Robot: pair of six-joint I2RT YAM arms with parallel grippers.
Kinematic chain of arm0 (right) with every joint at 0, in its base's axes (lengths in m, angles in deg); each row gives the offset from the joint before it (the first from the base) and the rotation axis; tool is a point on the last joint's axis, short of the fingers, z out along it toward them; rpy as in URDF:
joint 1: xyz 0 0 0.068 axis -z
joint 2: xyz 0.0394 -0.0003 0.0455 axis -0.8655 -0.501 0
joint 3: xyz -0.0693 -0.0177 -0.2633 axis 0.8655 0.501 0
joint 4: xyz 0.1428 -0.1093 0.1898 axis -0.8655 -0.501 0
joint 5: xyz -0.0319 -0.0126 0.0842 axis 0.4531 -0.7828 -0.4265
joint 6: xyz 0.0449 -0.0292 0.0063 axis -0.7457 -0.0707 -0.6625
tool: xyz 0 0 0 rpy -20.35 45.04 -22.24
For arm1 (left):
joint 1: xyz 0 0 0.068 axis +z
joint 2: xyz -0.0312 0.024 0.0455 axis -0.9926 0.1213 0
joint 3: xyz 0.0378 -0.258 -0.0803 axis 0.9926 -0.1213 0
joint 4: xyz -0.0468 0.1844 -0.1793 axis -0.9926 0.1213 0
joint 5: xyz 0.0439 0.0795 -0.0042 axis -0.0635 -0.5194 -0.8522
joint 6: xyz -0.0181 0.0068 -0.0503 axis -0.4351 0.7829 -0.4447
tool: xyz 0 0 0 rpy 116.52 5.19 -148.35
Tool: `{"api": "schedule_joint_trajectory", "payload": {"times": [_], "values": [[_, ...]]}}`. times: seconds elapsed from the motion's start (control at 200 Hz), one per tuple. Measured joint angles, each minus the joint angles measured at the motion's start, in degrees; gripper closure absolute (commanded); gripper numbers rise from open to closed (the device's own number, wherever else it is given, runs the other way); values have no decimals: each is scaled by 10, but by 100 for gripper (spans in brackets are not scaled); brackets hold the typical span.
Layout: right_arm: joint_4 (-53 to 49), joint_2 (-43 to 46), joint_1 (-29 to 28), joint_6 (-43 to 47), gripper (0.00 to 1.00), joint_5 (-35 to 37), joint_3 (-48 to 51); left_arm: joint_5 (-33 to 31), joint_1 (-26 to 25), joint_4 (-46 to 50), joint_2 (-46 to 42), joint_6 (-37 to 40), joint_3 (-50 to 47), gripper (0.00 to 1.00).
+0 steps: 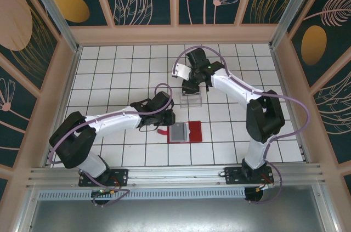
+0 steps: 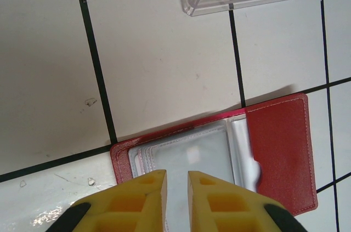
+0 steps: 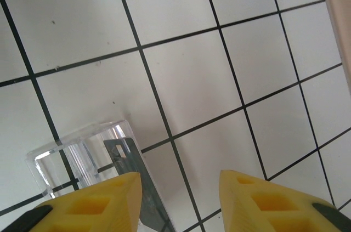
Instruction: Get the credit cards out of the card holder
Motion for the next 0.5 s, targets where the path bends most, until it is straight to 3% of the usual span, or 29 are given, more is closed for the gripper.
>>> {"api": "schedule_joint_trajectory", "payload": {"times": [0.5], "values": [[10,37,-22,-94,58,2,10,3,1,-7,0,-2,-5,81]]}}
